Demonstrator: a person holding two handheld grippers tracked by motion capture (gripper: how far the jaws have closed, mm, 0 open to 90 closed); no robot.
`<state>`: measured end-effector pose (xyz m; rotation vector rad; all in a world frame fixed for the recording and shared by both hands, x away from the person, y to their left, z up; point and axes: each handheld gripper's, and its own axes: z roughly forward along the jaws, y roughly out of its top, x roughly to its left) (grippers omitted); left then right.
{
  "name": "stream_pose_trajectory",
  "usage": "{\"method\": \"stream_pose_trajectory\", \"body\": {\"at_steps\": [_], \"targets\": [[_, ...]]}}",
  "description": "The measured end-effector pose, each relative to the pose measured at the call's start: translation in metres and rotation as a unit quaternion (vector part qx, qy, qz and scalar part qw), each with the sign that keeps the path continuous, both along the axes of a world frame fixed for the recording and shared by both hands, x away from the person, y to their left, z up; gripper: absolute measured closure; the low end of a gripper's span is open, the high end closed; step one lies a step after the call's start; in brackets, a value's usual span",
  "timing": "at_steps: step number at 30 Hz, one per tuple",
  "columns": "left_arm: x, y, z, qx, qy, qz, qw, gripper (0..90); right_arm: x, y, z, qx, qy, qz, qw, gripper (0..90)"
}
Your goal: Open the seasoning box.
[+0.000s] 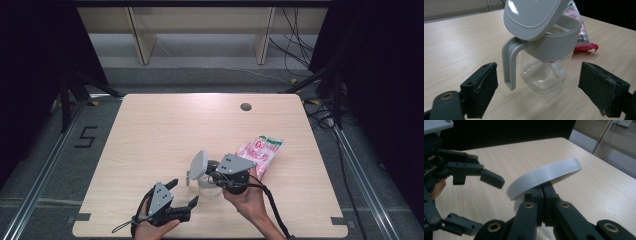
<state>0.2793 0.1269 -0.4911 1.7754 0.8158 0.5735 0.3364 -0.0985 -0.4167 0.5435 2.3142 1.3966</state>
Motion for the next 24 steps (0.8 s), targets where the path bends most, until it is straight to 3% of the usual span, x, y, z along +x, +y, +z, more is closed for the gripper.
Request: {"method": "stream_pose_trajectory", "body": {"at_steps": [2, 3, 4, 7, 8, 9, 10, 11, 13, 14, 15, 16, 17, 19, 20, 22, 24], "targets": [[-0.001, 0.001, 0.0, 0.003, 0.0, 0.0, 1.0, 14.7, 0.0, 0.004, 0.0, 0.0, -0.001, 0.005, 1.0, 90.0], [-0.002, -0.001, -0.002, -0.011, 0.004, 0.005, 0.9999, 14.7, 0.0, 0.006, 0.0, 0.0, 0.001, 0.006, 1.0, 90.0], [-0.001, 0.001, -0.001, 0.002, -0.009, -0.003, 0.9999, 14.7, 0.0, 0.008, 0.001, -0.003, 0.0, 0.01, 0.9999, 90.0], [-0.005, -0.001, -0.003, -0.008, 0.001, 0.001, 1.0, 14.7, -0.001, 0.013, 0.001, -0.003, -0.001, 0.014, 0.9999, 90.0], [-0.004, 0.001, -0.003, 0.004, -0.005, -0.002, 1.0, 14.7, -0.001, 0.015, 0.001, -0.002, -0.003, 0.017, 0.9999, 90.0], [-0.004, 0.001, -0.004, -0.004, -0.002, 0.001, 1.0, 14.7, -0.002, 0.016, 0.001, -0.002, 0.005, 0.01, 0.9999, 90.0], [-0.003, 0.003, -0.004, 0.009, -0.013, -0.006, 0.9999, 14.7, -0.002, 0.016, 0.001, -0.002, 0.004, 0.009, 0.9999, 90.0], [-0.005, 0.001, -0.005, -0.013, -0.008, -0.002, 0.9999, 14.7, -0.002, 0.015, 0.001, -0.002, 0.002, 0.01, 1.0, 90.0], [-0.006, 0.002, -0.005, -0.012, -0.006, -0.001, 0.9999, 14.8, -0.001, 0.012, 0.002, -0.002, 0.002, 0.015, 0.9999, 89.9], [-0.004, 0.003, -0.005, -0.006, -0.018, 0.0, 0.9998, 14.8, -0.001, 0.011, 0.002, 0.0, 0.0, 0.012, 0.9999, 89.7], [-0.004, 0.003, -0.005, -0.002, -0.021, 0.001, 0.9998, 14.8, 0.0, 0.009, 0.003, 0.004, 0.001, 0.009, 0.9999, 89.1], [-0.004, 0.001, -0.006, -0.013, -0.019, -0.001, 0.9997, 14.8, 0.0, 0.008, 0.004, 0.005, 0.001, 0.007, 1.0, 88.3], [-0.005, 0.002, -0.005, -0.002, -0.018, -0.004, 0.9998, 14.8, -0.001, 0.004, 0.005, 0.007, 0.004, 0.001, 1.0, 86.9], [-0.005, -0.001, -0.007, -0.01, -0.015, -0.003, 0.9998, 14.8, 0.0, -0.003, 0.006, 0.004, 0.0, -0.002, 1.0, 84.1], [-0.005, -0.001, -0.006, 0.003, -0.015, -0.004, 0.9999, 14.8, 0.001, -0.008, 0.006, 0.008, -0.002, -0.01, 0.9999, 82.1], [-0.006, -0.003, -0.007, 0.006, -0.017, -0.007, 0.9998, 14.9, 0.002, -0.025, 0.005, 0.008, -0.008, -0.038, 0.9992, 77.0], [-0.007, -0.006, -0.009, -0.008, -0.008, -0.001, 0.9999, 14.9, 0.003, -0.035, 0.004, 0.006, -0.006, -0.05, 0.9987, 73.0]]}}
